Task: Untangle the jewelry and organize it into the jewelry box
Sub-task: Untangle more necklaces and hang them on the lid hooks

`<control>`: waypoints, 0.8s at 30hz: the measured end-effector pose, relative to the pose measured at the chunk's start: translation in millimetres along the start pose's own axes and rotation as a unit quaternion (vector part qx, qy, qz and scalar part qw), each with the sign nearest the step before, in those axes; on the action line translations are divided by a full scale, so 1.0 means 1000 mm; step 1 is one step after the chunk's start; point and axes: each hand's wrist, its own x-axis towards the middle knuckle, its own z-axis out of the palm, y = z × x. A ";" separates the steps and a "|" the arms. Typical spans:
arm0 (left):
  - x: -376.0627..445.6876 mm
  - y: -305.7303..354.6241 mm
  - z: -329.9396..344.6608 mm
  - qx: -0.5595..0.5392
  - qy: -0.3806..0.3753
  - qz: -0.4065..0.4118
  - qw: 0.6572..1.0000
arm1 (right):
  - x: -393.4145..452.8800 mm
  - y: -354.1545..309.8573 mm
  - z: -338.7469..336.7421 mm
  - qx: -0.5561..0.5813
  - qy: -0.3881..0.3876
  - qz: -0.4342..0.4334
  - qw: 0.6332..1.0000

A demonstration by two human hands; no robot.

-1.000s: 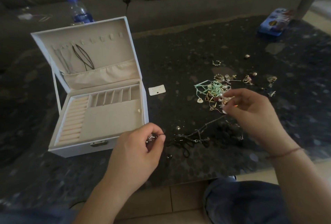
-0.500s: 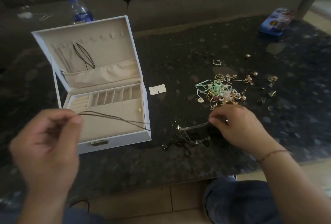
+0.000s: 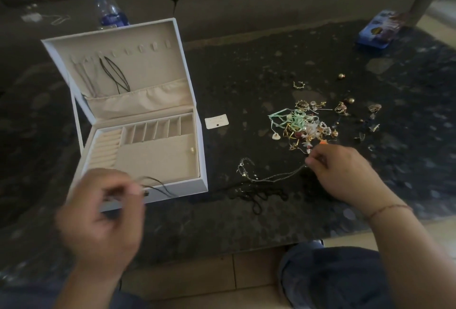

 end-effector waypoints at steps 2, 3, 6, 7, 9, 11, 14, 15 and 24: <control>-0.008 0.015 0.013 0.048 -0.126 0.105 0.985 | 0.001 0.002 -0.002 -0.012 -0.017 0.017 1.000; -0.014 0.020 0.022 0.067 -0.173 0.131 0.974 | 0.001 0.003 -0.002 -0.025 -0.026 0.022 0.999; -0.040 0.025 0.048 0.139 -0.264 0.146 0.943 | -0.002 0.001 0.001 -0.082 -0.011 0.007 0.997; -0.048 0.025 0.056 0.155 -0.291 0.131 0.935 | -0.004 -0.002 0.004 -0.106 0.016 -0.009 0.994; -0.055 0.030 0.071 0.177 -0.328 0.105 0.922 | -0.007 -0.011 0.017 -0.113 0.086 -0.066 0.988; -0.056 0.034 0.085 0.184 -0.338 0.085 0.919 | -0.008 -0.023 0.027 -0.058 0.120 -0.135 0.982; -0.049 0.039 0.106 0.176 -0.310 0.059 0.932 | -0.009 -0.035 0.042 -0.025 0.104 -0.206 0.973; -0.046 0.039 0.112 0.171 -0.299 0.053 0.937 | -0.009 -0.036 0.046 -0.020 0.102 -0.215 0.971; -0.031 0.039 0.135 0.162 -0.313 -0.007 0.936 | -0.004 -0.038 0.057 -0.022 0.096 -0.238 0.966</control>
